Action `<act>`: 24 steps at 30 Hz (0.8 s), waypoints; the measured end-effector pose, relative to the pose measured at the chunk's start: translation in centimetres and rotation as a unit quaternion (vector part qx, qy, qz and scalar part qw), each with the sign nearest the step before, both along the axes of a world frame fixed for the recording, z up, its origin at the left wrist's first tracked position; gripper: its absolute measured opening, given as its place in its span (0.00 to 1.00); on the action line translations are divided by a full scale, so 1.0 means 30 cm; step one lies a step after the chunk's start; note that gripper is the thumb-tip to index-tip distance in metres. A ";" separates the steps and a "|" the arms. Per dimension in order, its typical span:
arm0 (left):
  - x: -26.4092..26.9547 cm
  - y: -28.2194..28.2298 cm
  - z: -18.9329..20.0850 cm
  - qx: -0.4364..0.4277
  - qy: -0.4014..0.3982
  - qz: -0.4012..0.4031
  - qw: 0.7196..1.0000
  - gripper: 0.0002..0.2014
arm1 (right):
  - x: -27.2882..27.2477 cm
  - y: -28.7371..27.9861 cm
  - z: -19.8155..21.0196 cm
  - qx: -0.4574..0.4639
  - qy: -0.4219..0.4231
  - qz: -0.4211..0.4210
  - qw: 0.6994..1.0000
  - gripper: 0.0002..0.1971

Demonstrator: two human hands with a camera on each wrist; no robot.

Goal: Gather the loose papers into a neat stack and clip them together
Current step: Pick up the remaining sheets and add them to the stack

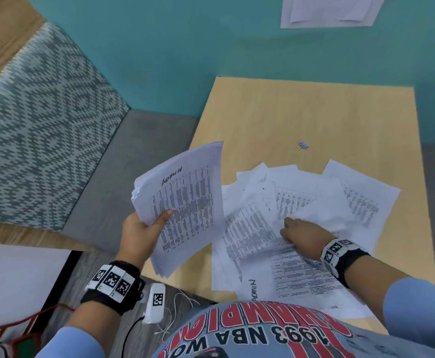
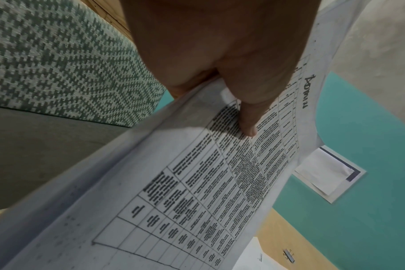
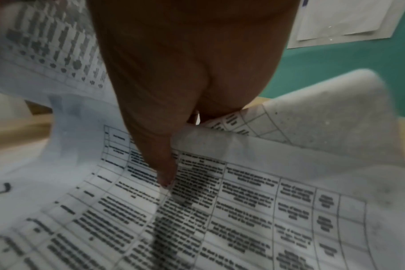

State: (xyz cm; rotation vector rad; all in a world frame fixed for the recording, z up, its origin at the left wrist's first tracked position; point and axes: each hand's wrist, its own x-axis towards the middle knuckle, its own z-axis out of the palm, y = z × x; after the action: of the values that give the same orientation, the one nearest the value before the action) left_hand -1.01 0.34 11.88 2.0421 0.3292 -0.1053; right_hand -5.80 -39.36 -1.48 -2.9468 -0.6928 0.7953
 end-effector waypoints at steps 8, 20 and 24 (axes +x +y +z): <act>0.034 -0.103 -0.001 -0.059 0.018 -0.015 0.998 0.07 | -0.107 -0.131 0.085 0.053 0.001 -0.159 0.986 0.30; 0.099 -0.253 0.049 -0.053 -0.023 -0.035 0.998 0.07 | -0.211 -0.405 0.397 0.293 -0.023 -0.435 0.851 0.09; 0.107 -0.288 0.061 -0.060 -0.012 -0.054 0.997 0.09 | -0.245 -0.459 0.491 0.497 -0.026 -0.542 0.677 0.13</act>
State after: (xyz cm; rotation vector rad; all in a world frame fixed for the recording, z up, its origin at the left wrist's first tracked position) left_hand 2.19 -8.31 13.71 1.9403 0.1928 -0.1624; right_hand -13.16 -53.14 13.23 -1.7609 0.5411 0.0793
